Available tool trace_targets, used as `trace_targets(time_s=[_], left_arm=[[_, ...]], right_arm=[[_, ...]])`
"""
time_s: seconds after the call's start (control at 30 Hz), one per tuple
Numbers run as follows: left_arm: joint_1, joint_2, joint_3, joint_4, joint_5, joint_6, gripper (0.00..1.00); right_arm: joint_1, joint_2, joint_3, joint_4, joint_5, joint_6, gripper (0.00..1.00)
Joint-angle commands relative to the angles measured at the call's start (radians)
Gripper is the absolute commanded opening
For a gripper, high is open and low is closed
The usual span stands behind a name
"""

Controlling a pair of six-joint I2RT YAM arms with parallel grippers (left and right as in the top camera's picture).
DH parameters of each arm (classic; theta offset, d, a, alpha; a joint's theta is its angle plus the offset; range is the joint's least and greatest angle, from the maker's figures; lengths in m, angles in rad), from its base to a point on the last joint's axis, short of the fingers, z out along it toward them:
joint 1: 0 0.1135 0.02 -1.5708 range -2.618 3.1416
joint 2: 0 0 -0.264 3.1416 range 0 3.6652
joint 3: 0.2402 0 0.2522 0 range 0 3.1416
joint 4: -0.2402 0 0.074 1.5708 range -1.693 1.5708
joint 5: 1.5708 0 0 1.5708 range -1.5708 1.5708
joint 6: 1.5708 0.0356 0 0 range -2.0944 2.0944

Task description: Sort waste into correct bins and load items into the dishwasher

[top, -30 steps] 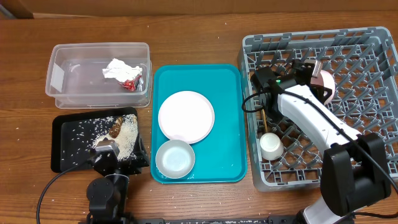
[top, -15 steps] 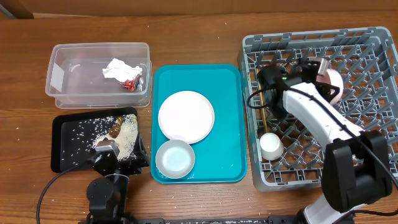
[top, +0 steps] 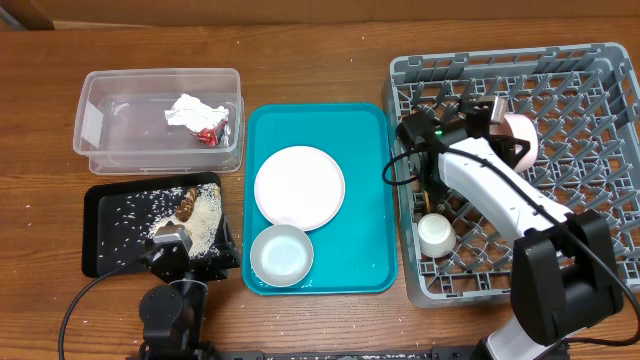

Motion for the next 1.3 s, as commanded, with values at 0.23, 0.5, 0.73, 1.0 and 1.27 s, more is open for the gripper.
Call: trace_targets(time_s=[0.23,0.5,0.73,1.0,1.27], left_arm=[[-0.005,-0.009,-0.005,0.004,0.005,-0.017,1.00],[-0.006,-0.009,-0.005,0.004,0.005,-0.017,1.00],[-0.006,-0.009,-0.005,0.004,0.005,-0.017,1.00],[-0.005,-0.009,-0.005,0.004,0.005,-0.017,1.00],[-0.006,-0.009,-0.005,0.004,0.005,-0.017,1.00]], right_arm=[[0.045,0.005,0.009,-0.046,-0.140,0.002,0.38],[0.047,0.000,0.113,-0.106,-0.392,0.002,0.40],[0.094,-0.046,0.327,-0.169,-0.679,-0.051,0.44],[0.164,-0.061,0.385,0.052,-1.458,-0.284,0.63],[0.252,0.050,0.235,0.297,-1.557,-0.182,0.59]])
